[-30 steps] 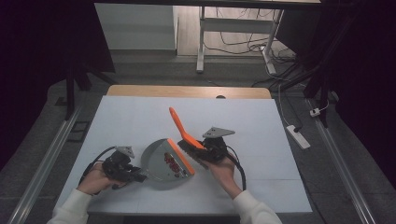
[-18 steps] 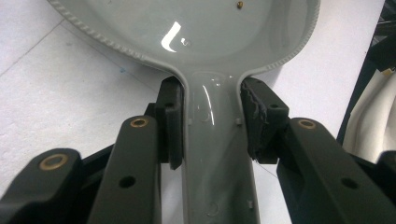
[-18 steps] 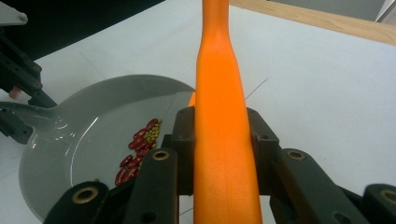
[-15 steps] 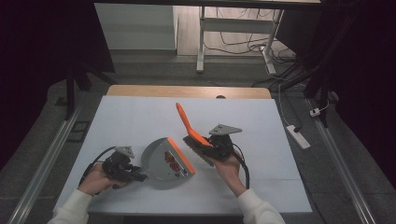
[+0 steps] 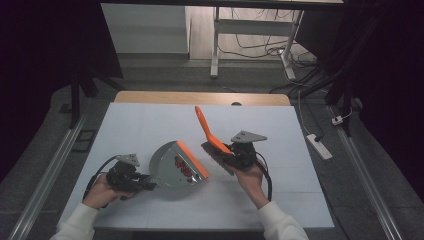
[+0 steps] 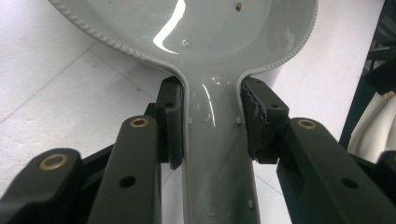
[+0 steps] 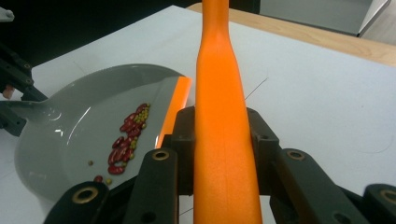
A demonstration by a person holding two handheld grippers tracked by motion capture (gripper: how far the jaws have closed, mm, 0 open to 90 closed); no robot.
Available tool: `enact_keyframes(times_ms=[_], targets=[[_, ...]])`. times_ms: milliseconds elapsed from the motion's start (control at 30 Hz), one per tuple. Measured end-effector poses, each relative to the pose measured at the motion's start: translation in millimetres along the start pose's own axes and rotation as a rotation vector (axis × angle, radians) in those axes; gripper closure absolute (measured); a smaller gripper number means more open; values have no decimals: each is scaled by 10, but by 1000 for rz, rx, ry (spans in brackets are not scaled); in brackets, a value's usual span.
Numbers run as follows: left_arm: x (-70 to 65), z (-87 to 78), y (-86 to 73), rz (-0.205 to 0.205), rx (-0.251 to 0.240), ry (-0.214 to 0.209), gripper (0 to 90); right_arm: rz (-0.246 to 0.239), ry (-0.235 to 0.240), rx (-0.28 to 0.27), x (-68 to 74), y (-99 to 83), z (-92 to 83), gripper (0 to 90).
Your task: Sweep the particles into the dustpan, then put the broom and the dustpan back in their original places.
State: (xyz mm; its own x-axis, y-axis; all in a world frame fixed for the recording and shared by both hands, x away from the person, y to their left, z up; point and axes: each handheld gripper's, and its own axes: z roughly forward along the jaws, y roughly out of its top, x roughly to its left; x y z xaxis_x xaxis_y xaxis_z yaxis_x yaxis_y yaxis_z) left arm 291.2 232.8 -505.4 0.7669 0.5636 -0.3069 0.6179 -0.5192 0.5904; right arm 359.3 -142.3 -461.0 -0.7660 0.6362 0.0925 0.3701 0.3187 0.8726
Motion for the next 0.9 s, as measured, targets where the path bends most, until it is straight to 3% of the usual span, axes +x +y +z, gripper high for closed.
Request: enact_keyframes(times_ms=[400, 567, 900], targets=[[-15, -59, -30, -84, -67, 16, 624, -51, -14, -2, -73, -21, -237, 701], [-28, -93, -61, -115, -96, 42, 624, -78, -22, 16, -91, -31, -324, 701], [-59, -100, -81, -142, -134, 64, 624, -97, -23, 26, -176, -56, -442, 701]])
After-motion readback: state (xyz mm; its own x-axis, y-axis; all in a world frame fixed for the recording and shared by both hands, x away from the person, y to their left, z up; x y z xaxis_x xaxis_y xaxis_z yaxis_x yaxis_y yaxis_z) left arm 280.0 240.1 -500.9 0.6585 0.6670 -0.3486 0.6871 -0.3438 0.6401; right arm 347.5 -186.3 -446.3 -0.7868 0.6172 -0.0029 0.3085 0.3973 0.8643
